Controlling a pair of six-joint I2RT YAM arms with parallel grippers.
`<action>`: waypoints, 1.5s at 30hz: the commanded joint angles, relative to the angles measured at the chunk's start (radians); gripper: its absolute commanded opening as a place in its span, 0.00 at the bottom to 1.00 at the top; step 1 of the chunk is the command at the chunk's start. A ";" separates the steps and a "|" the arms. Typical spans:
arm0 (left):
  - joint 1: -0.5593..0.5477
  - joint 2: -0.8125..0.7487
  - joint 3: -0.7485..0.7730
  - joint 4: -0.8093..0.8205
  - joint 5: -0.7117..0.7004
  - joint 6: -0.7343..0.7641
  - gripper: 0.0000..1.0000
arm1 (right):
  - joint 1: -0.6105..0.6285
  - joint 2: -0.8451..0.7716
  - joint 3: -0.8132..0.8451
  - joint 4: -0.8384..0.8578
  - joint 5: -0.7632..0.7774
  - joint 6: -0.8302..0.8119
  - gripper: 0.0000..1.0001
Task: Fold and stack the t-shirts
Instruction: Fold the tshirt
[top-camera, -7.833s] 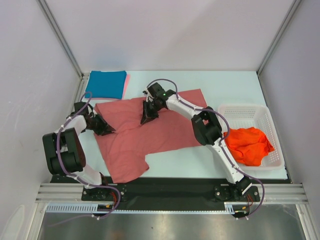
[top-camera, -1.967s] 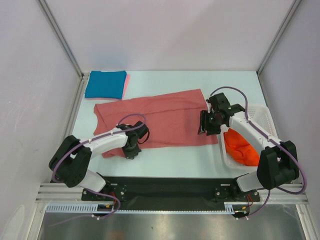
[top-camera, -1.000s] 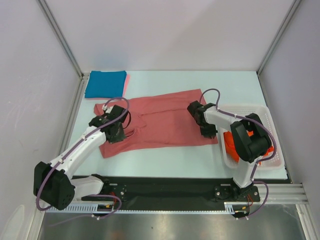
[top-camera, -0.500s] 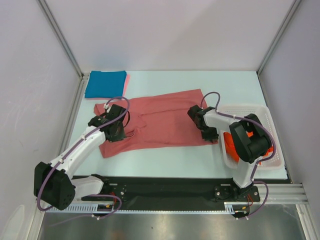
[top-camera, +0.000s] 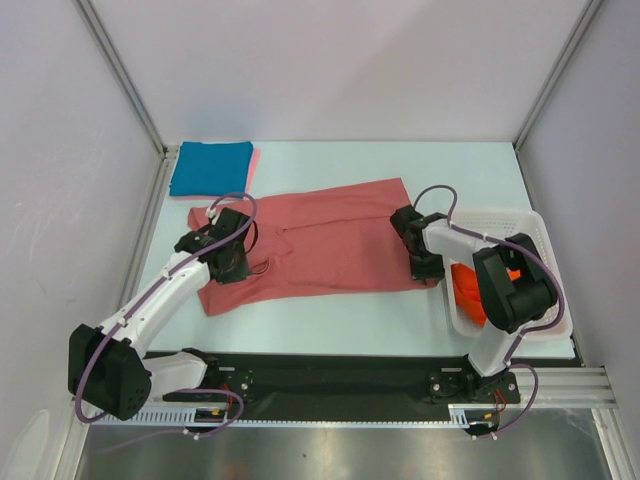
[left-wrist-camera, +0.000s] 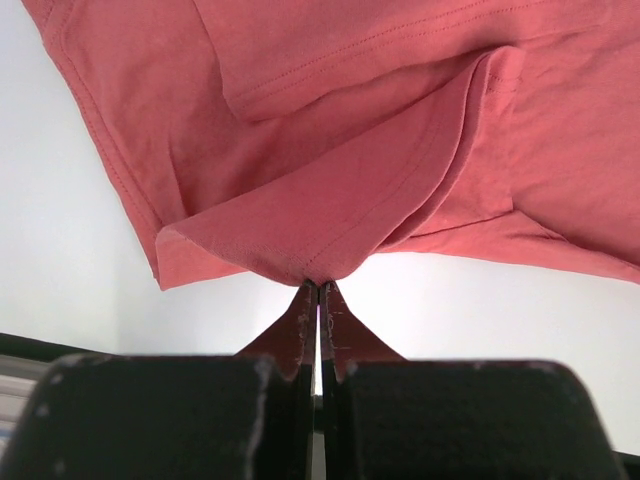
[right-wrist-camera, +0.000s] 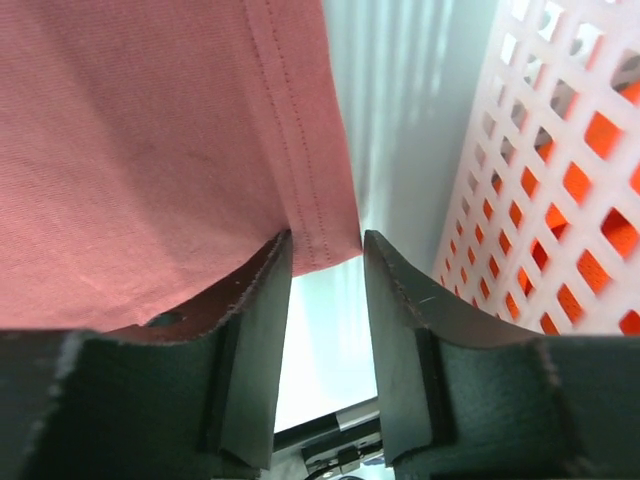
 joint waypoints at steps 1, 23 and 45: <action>0.013 -0.012 0.023 -0.003 0.005 0.001 0.00 | -0.011 0.018 -0.062 0.047 -0.113 -0.009 0.39; 0.027 -0.104 0.094 -0.118 -0.047 -0.054 0.00 | -0.044 -0.047 0.096 -0.096 -0.100 -0.035 0.00; 0.053 -0.052 0.400 -0.138 -0.198 0.047 0.00 | -0.128 0.123 0.418 -0.249 -0.219 -0.113 0.00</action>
